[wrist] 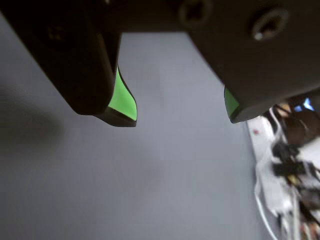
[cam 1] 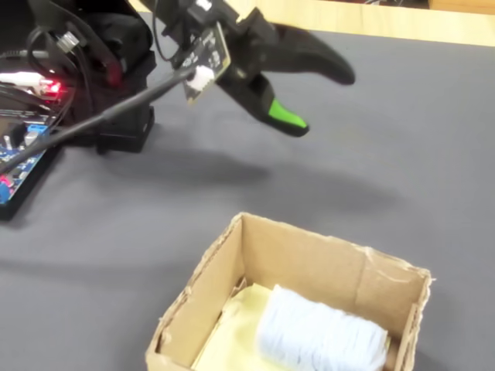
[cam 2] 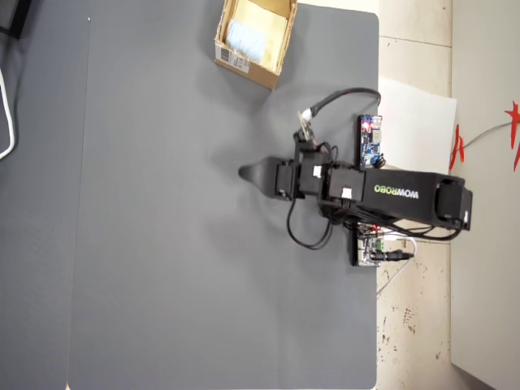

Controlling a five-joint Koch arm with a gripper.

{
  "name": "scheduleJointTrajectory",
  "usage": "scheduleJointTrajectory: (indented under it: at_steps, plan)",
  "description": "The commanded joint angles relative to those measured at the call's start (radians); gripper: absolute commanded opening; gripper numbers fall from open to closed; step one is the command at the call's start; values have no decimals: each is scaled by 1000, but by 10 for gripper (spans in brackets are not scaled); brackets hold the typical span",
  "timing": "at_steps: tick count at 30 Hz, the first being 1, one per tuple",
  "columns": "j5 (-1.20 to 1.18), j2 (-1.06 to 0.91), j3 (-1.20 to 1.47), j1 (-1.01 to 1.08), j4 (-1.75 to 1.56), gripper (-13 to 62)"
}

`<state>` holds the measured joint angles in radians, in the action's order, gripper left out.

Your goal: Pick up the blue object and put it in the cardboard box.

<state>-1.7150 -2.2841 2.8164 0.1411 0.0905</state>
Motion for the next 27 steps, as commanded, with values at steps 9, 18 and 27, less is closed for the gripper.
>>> scheduleJointTrajectory:
  at_steps: [9, 18, 27]
  plan:
    - [-35, -84, 166, -54, -98, 342]
    - [-38, -86, 302, -55, -132, 342]
    - [-38, -80, 302, -31, -57, 341]
